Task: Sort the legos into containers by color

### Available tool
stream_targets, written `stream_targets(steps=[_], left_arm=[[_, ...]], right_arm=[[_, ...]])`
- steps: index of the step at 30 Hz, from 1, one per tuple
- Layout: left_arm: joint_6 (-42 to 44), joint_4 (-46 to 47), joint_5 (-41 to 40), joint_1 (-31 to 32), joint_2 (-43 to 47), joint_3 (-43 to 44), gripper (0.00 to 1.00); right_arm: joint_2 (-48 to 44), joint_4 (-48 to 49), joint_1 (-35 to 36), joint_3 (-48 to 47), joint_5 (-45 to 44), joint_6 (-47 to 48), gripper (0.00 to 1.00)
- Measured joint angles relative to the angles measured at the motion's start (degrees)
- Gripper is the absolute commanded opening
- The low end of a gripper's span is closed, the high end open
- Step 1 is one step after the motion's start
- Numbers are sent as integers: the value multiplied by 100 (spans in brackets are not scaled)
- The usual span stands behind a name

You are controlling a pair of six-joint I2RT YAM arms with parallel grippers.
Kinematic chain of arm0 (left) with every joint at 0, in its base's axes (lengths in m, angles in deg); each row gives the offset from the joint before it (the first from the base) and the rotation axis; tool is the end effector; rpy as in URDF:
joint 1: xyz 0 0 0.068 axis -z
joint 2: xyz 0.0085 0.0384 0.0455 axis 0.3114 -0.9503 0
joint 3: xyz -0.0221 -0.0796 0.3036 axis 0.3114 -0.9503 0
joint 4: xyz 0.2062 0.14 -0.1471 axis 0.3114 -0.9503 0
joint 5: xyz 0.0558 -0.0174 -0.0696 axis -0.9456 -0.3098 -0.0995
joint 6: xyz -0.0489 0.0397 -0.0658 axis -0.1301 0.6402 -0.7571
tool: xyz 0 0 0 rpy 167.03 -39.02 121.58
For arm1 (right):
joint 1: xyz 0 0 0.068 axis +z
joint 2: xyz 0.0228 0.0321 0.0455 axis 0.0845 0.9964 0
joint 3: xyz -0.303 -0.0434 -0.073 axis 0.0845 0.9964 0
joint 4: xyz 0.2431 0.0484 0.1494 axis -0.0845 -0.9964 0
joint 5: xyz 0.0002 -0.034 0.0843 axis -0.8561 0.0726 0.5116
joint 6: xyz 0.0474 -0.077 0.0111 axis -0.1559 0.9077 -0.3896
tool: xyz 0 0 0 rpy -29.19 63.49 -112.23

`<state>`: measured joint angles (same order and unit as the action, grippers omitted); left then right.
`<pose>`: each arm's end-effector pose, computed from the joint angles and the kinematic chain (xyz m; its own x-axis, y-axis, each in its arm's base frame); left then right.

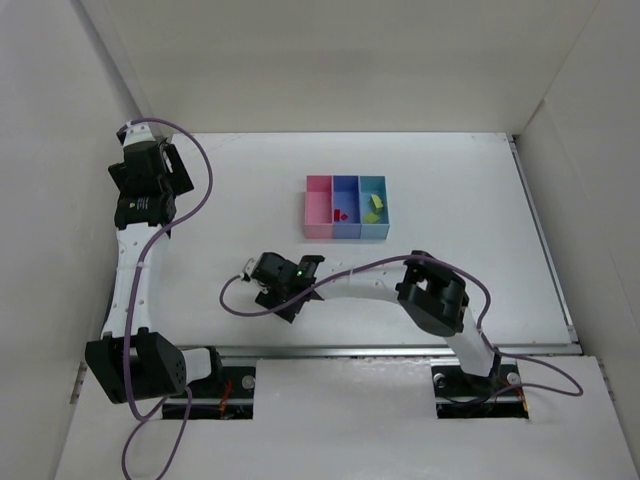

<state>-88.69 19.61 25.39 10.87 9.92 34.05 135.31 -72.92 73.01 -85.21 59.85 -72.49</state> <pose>0.3346 0.0641 0.4110 -0.3150 -0.1319 -0.9399 -0.3949 0.9187 0.0034 0.1964 0.4780 0.1488 -0.3745 -0.8143 -0.4434 -0.9018 0.4311 -0.0300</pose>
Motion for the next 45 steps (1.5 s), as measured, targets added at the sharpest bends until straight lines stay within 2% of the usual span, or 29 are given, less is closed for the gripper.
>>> stream_targets(steps=[4, 9, 14, 24, 27, 33, 36, 40, 43, 45], left_arm=[[0, 0, 2, 0, 0, 0, 79], [0, 0, 0, 0, 0, 0, 79], [0, 0, 0, 0, 0, 0, 79], [0, 0, 0, 0, 0, 0, 79], [0, 0, 0, 0, 0, 0, 79], [0, 0, 0, 0, 0, 0, 79], [0, 0, 0, 0, 0, 0, 79], [0, 0, 0, 0, 0, 0, 79], [0, 0, 0, 0, 0, 0, 79], [0, 0, 0, 0, 0, 0, 79]], right_arm=[[210, -13, 0, -319, -2, 68, 44], [260, -2, 0, -391, 0, 92, 40], [260, -2, 0, -389, -46, 105, 45], [131, 138, 0, -153, -87, 173, 45], [98, 160, 0, -92, -83, 175, 38], [72, 157, 0, -57, -87, 190, 35], [70, 157, 0, -55, -90, 192, 30], [68, 155, 2, -52, -98, 212, 9], [61, 153, 2, -52, -114, 192, 3], [61, 153, 2, -52, -114, 181, 3]])
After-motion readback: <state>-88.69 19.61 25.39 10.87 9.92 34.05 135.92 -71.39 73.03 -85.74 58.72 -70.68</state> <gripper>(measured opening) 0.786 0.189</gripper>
